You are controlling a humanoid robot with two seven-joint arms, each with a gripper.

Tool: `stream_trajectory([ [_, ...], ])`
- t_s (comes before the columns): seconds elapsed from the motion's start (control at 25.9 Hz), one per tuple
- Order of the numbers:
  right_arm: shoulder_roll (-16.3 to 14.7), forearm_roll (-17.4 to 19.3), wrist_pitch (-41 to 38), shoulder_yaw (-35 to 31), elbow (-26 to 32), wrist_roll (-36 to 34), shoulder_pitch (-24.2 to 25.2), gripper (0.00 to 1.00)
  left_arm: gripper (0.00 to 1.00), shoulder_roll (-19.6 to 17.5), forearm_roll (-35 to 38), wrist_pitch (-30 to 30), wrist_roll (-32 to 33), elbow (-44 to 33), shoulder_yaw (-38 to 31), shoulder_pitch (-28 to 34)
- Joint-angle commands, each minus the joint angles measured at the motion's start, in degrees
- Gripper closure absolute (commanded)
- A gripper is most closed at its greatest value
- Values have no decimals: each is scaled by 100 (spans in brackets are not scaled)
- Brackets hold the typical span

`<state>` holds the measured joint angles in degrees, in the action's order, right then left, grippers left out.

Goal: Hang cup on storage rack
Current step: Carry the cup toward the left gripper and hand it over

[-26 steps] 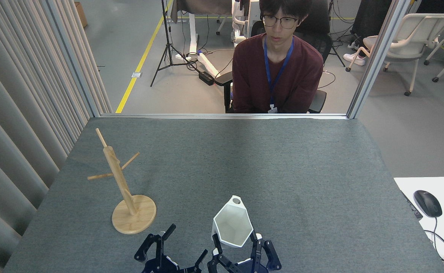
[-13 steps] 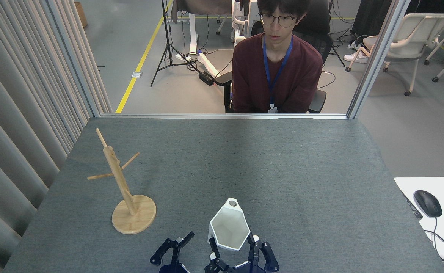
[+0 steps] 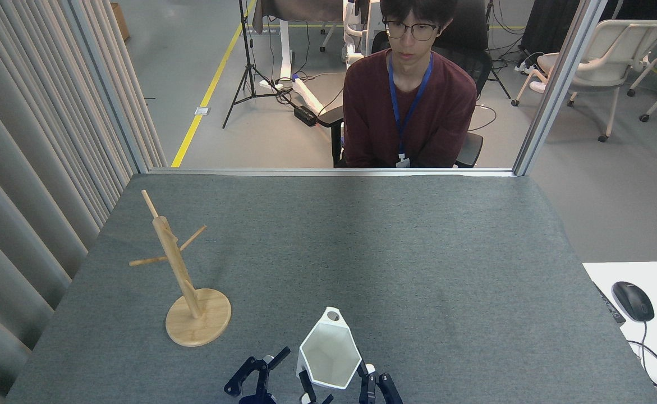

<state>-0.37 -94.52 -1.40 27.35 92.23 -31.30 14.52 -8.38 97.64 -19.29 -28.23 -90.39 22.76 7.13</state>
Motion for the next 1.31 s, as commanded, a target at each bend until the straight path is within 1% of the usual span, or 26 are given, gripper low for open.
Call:
stream_trajectory([
  [0.0,-16,-93,-19,7,-3,-7,16,55,1,-6,1,4,1,-31,0,7],
  [0.08,-24,-163,-19,7,-12,-7,16,55,1,-15,1,4,1,-31,0,7],
  [0.31,-16,-198,-19,236,-47,-7,42,55,1,-24,1,4,1,-40,0,16],
  [0.42,-16,-330,-19,262,-56,-34,95,55,1,-59,1,4,1,-40,0,16],
  [0.77,-16,-347,-19,359,-74,-43,130,55,1,-94,1,4,-7,-84,0,16],
  [0.81,-16,-347,-19,359,-74,-51,130,55,4,-103,1,4,-7,-110,0,25],
  [0.89,-16,-347,-19,359,-74,-51,130,55,31,-129,9,13,-16,-189,0,43],
  [0.97,-24,-347,-19,359,-83,-51,130,55,52,-138,71,22,-25,-198,0,60],
  [1.0,-16,-347,-19,359,-83,-51,130,55,58,-138,141,22,-25,-198,0,60],
  [1.04,-16,-347,-10,359,-83,-51,130,55,60,-147,185,22,-34,-198,0,51],
  [1.08,-16,-347,-19,359,-83,-51,130,54,60,-147,194,22,-51,-198,0,60],
  [1.12,-16,-347,-19,359,-83,-51,121,49,60,-147,194,22,-60,-198,0,51],
  [1.16,2,-339,-19,350,-83,-51,121,34,60,-147,203,22,-60,-198,-9,51],
  [1.2,2,-330,-19,350,-83,-51,121,8,60,-147,203,22,-60,-198,-9,51],
  [1.24,2,-330,-19,350,-74,-60,121,1,60,-147,203,22,-60,-198,-9,60],
  [1.27,2,-321,-19,350,-65,-87,121,1,60,-147,203,22,-60,-198,-9,60],
])
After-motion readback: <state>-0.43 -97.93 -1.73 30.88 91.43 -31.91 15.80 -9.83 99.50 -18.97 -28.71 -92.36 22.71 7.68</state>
